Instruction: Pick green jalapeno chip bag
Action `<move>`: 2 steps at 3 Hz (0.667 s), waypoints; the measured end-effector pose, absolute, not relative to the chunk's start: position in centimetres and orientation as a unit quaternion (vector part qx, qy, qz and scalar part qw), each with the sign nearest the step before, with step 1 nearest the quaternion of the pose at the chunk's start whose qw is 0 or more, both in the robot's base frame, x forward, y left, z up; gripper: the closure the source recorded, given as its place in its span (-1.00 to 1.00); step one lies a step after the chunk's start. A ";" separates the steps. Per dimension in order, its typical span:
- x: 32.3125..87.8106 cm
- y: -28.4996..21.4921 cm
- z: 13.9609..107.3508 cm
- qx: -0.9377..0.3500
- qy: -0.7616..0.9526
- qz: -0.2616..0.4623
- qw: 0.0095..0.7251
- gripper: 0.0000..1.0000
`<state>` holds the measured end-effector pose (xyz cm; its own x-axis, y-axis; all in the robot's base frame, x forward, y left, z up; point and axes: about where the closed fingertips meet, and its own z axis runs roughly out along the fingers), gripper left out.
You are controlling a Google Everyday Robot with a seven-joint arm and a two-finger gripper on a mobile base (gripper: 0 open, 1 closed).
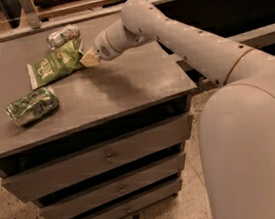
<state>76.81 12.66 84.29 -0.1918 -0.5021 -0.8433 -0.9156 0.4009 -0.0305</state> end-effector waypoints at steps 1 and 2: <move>76.9 13.1 88.0 -0.479 0.705 0.273 0.446 1.00; 76.9 13.1 91.8 -0.468 0.672 0.300 0.490 1.00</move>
Offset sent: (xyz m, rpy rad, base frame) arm -0.0006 -0.0031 0.1292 0.3315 -0.1894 0.0449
